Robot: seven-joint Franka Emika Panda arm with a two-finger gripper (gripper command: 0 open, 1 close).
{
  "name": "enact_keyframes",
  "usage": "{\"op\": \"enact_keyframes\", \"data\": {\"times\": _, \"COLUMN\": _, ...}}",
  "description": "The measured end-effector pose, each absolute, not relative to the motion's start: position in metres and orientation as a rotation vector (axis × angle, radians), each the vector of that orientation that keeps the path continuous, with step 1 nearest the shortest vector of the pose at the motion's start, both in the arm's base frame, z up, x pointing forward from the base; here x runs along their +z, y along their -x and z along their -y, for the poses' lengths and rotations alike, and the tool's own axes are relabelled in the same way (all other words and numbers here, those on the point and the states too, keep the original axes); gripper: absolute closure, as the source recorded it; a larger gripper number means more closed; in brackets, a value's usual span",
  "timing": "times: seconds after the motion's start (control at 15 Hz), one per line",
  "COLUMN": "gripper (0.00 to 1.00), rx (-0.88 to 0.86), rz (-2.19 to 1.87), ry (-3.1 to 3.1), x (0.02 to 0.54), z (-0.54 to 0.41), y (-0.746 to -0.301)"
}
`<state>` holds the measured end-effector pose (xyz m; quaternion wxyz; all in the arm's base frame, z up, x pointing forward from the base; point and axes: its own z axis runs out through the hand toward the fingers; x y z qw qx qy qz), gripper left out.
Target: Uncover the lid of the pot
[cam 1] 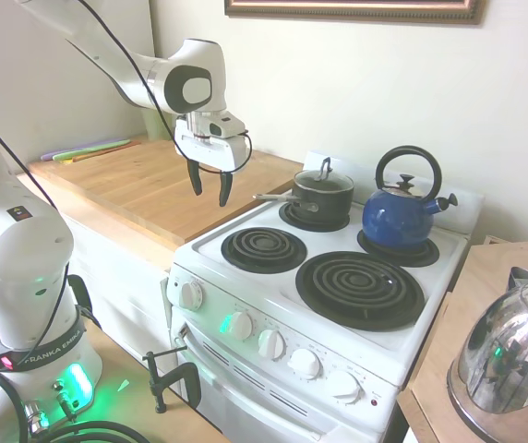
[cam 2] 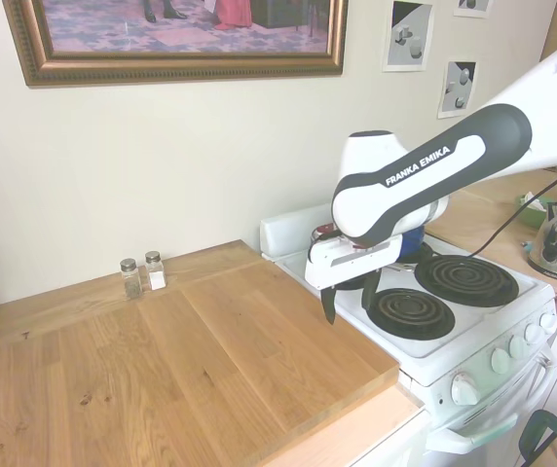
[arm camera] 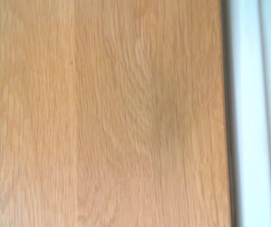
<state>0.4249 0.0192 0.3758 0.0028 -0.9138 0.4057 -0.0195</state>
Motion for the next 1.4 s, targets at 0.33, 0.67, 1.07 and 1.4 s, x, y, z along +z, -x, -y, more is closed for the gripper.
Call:
{"op": "enact_keyframes", "data": {"times": 0.33, "gripper": 0.00, "rx": -0.115, "rz": -1.288, "ry": 2.810, "x": 0.390, "z": -0.020, "y": -0.425}}
{"op": "enact_keyframes", "data": {"times": 0.67, "gripper": 0.00, "rx": -0.293, "rz": -1.369, "ry": 2.596, "x": 0.501, "z": 0.016, "y": -0.416}}
{"op": "enact_keyframes", "data": {"times": 1.07, "gripper": 0.00, "rx": -0.227, "rz": -1.420, "ry": 2.604, "x": 0.523, "z": 0.136, "y": -0.506}}
{"op": "enact_keyframes", "data": {"times": 1.4, "gripper": 1.00, "rx": -0.210, "rz": -1.212, "ry": 2.788, "x": 0.487, "z": 0.169, "y": -0.591}}
